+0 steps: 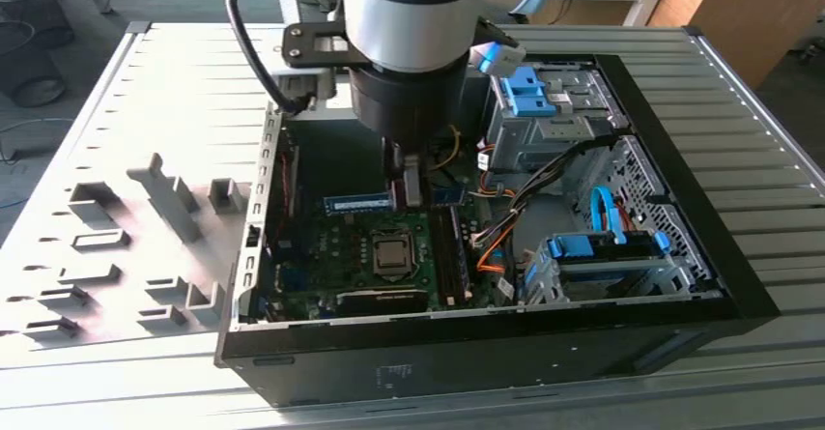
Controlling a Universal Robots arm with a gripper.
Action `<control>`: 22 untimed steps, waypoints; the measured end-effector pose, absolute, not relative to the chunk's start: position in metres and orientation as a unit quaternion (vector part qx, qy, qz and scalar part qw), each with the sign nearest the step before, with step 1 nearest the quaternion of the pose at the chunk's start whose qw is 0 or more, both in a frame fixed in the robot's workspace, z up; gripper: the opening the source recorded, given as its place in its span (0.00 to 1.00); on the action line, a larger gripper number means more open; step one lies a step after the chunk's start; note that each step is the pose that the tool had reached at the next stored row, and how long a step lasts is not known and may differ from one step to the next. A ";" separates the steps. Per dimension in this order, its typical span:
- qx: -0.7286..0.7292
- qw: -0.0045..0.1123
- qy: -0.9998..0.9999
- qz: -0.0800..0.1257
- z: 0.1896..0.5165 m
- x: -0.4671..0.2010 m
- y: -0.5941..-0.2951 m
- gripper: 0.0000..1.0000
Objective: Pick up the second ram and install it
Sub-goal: 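Pick up the second ram and move it above second insertion slot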
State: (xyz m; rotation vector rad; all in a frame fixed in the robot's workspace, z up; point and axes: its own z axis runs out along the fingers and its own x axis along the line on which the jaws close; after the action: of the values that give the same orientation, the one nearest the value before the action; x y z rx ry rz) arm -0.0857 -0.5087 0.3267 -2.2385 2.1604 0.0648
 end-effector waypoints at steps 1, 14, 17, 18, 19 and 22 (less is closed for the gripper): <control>-0.719 0.015 0.694 0.021 0.325 -0.085 -0.509 0.14; -0.719 0.015 0.694 0.021 0.303 -0.076 -0.509 0.14; -0.719 0.015 0.694 0.021 0.299 -0.074 -0.509 0.14; -0.719 0.015 0.694 0.021 0.298 -0.073 -0.509 0.14; -0.719 0.015 0.694 0.021 0.296 -0.073 -0.509 0.14; -0.719 0.015 0.694 0.021 0.290 -0.073 -0.509 0.14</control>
State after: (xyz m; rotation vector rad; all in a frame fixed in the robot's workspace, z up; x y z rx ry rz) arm -0.0727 -0.5087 0.2903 -2.2386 2.1605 0.0648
